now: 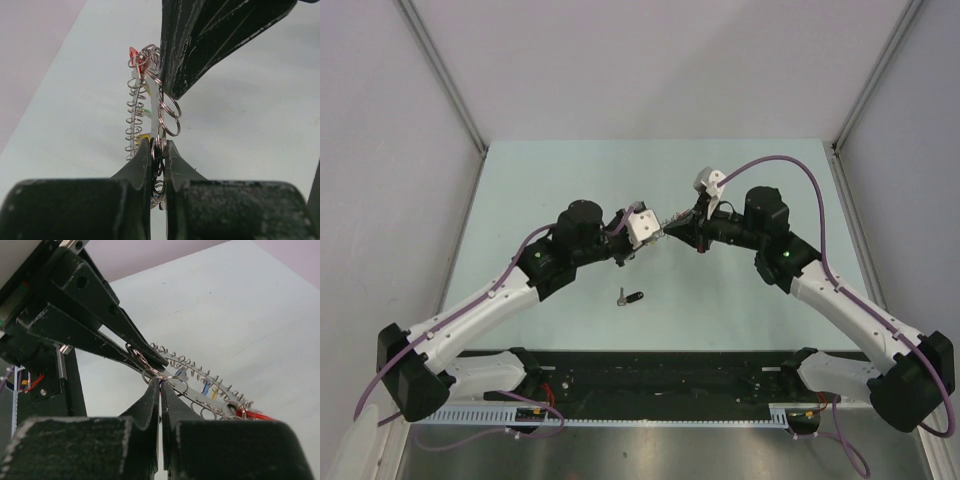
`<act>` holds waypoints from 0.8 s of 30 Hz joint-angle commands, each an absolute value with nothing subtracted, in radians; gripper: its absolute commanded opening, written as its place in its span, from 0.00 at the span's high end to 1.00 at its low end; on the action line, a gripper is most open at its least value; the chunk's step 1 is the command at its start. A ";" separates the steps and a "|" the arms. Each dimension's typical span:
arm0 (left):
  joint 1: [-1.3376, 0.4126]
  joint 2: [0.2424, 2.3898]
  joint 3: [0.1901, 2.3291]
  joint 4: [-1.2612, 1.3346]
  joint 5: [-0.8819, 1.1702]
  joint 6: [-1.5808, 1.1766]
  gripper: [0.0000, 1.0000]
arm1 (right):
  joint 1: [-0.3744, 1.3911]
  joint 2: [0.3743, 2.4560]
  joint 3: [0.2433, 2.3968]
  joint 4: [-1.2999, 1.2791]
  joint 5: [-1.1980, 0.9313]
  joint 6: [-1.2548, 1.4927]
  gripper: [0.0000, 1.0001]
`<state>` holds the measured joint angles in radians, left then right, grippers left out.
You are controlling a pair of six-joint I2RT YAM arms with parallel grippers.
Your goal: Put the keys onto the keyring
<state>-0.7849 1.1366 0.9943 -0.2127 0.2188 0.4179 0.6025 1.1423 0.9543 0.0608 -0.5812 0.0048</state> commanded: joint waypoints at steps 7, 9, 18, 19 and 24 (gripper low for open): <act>-0.732 1.105 1.058 -0.224 0.494 0.408 0.97 | 0.623 1.094 0.991 -0.086 -0.674 -0.357 1.00; -0.718 1.095 1.055 -0.222 0.494 0.410 0.97 | 0.627 1.089 0.992 -0.148 -0.648 -0.377 0.98; -0.712 1.101 1.028 -0.212 0.414 0.459 0.96 | 0.660 1.009 0.991 -0.207 -0.503 -0.227 0.59; -0.712 1.098 1.022 -0.212 0.402 0.465 0.96 | 0.663 1.008 0.991 -0.204 -0.479 -0.169 0.58; -0.713 1.092 1.003 -0.195 0.315 0.483 0.95 | 0.730 0.993 0.991 -0.176 -0.270 0.030 0.57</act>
<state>-0.7177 1.1358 1.0069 -0.2852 0.3725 0.4377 0.6796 1.0161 0.9558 -0.1898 -0.4572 -0.1604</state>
